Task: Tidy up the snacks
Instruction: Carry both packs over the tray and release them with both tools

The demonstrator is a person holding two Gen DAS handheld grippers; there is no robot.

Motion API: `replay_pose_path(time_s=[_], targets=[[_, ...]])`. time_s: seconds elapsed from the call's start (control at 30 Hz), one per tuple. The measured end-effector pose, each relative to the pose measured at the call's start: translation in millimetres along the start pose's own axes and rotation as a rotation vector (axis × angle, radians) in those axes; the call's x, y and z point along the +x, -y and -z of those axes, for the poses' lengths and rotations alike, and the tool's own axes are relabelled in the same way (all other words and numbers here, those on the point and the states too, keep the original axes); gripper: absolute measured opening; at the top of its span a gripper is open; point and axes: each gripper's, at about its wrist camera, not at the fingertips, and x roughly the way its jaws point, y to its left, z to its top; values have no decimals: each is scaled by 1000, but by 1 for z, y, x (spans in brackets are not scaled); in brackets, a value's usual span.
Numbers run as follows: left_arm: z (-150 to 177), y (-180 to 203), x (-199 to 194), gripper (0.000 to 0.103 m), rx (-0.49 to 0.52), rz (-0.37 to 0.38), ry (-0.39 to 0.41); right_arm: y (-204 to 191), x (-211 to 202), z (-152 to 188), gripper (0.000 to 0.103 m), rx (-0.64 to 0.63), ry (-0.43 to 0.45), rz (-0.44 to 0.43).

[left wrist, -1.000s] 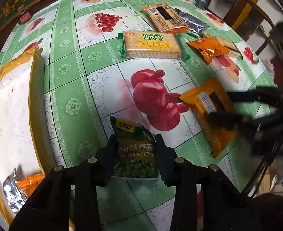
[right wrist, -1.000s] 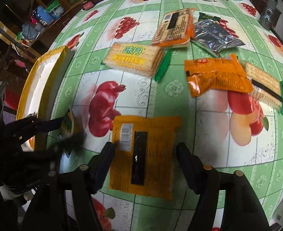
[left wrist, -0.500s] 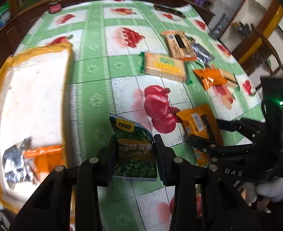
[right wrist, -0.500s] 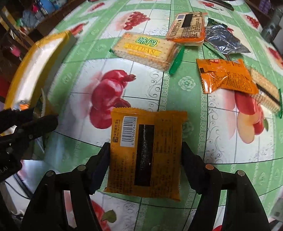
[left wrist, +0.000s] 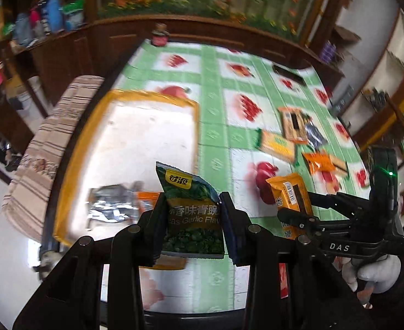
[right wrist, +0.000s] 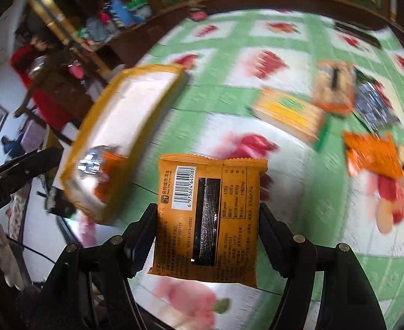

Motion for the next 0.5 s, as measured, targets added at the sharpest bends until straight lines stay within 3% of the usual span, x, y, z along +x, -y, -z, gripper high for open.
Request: replay_pose_path(time_s=[0.2, 0.23, 0.5], targets=[[2, -28, -19, 34, -66, -15, 56, -46, -7, -22, 71, -90, 27, -64], [2, -32, -21, 34, -72, -16, 60, -53, -9, -25, 71, -125, 46, -106], [-5, -75, -18, 34, -135, -5, 84, -99, 3, -57, 71, -179, 38, -141]])
